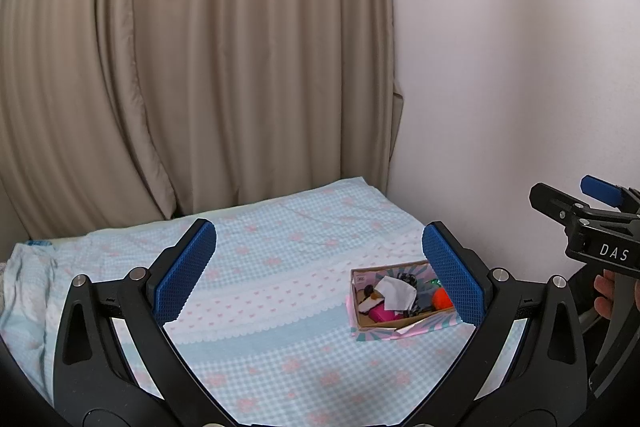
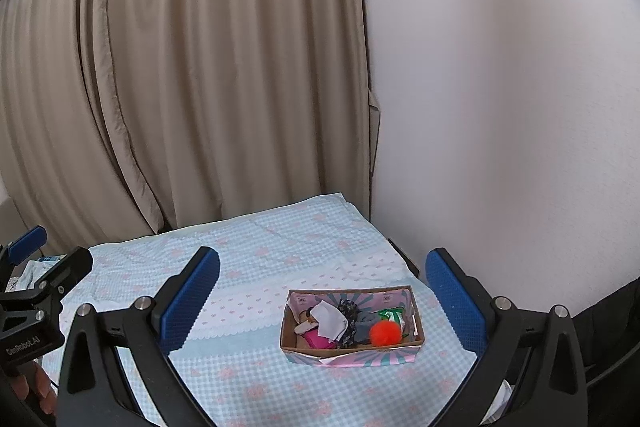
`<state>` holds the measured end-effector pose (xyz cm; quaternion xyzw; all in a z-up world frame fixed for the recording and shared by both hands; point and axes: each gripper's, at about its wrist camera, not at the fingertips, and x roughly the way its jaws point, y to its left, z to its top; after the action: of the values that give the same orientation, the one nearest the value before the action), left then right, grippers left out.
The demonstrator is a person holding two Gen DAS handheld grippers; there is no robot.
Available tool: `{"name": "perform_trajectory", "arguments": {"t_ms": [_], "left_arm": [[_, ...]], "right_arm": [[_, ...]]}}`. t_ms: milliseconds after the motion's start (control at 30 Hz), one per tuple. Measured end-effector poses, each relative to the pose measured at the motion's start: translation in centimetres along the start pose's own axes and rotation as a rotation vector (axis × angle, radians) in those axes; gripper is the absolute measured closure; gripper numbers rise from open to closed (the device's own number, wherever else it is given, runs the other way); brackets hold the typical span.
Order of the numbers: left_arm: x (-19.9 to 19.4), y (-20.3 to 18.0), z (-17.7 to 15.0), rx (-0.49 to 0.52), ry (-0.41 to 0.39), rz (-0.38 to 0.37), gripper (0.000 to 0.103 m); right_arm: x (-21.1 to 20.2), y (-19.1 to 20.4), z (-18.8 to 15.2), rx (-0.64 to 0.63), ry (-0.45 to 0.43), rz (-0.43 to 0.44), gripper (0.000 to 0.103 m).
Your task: Organize soft objects
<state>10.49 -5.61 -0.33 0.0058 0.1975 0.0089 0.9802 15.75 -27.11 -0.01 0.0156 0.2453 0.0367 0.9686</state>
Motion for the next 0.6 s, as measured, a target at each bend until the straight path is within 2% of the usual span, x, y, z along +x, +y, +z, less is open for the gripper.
{"name": "perform_trajectory", "arguments": {"t_ms": [600], "left_arm": [[0.55, -0.08, 0.27, -0.008, 0.004, 0.005, 0.000]], "right_arm": [[0.94, 0.06, 0.12, -0.003, -0.006, -0.009, 0.000]]}}
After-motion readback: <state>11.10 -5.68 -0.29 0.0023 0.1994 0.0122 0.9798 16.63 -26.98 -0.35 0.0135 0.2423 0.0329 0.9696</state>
